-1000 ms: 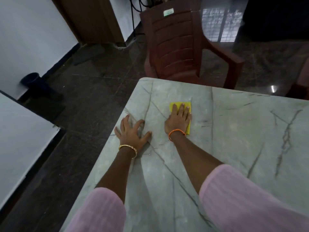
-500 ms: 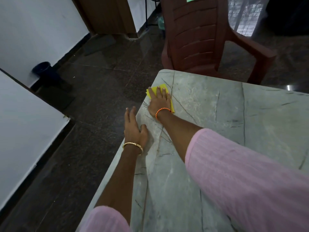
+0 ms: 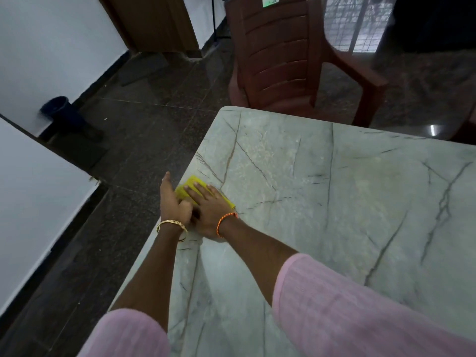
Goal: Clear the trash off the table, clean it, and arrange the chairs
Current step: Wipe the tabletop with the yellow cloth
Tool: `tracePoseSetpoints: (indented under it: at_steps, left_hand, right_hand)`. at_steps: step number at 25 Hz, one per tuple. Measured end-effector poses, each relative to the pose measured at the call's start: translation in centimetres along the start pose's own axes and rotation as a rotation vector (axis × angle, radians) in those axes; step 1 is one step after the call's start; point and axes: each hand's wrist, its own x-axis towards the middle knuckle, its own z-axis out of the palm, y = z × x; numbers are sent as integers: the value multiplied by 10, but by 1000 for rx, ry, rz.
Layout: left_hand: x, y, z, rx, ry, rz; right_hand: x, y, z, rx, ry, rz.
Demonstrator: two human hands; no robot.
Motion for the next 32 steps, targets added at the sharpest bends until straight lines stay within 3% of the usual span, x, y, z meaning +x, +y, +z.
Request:
tracePoseSetpoints:
  at_steps: [7,13,20,32]
  left_hand:
    - [-74,22,66,626,-254,237]
    - [-166,72,179,740,-477,470]
    - [-283,133,293,935,-734,695]
    - [-470,193,454,920,-804,893]
  right_hand:
    - [-117,53,-6,139,151,500]
    - [-261,144,-13,193,310,855]
    - [-433,218,-13,189,366,1064]
    - [-677,329,-16,152,352,1142]
